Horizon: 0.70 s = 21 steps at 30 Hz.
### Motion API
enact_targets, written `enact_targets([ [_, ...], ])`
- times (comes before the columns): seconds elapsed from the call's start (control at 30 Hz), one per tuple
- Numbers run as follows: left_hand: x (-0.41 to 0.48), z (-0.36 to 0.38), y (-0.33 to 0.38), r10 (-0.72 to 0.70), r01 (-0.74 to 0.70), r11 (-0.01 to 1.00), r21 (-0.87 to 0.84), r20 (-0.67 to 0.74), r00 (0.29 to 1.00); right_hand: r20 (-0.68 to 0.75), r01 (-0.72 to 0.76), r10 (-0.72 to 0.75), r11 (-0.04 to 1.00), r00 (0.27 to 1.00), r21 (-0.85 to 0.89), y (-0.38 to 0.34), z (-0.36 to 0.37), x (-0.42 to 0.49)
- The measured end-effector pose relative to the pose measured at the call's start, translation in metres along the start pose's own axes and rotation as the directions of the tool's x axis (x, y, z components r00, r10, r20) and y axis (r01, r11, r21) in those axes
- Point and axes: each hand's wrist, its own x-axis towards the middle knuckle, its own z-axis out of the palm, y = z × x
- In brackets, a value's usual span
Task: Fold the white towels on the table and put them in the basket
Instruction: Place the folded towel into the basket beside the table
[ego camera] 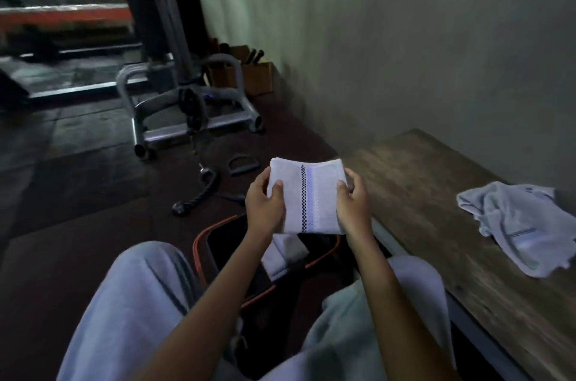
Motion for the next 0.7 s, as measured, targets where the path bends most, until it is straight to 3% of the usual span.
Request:
enact_targets([
  [0.2,0.036,-0.002,-0.088,-0.217,0.213,0.976,-0.047,-0.074,0.973,0.207,-0.094,0.109,0.992,0.972,-0.084,0.075,0.077,0.040],
  [0.4,0.074,0.030,-0.215,-0.483,0.480,0.876,-0.055,-0.118,0.868,0.351,-0.122,0.214,0.956,0.912,-0.265,0.183,0.135,0.092],
  [0.53,0.079,0.051,-0.297,-0.590,0.589,0.806,-0.049,-0.142,0.795,0.421,-0.196,0.322,0.928,0.848,-0.316,0.261,0.162,0.110],
  [0.7,0.086,0.069,-0.353,-0.635,0.629,0.772,-0.095,-0.176,0.752,0.447,-0.262,0.392,0.909,0.804,-0.325,0.315,0.180,0.126],
])
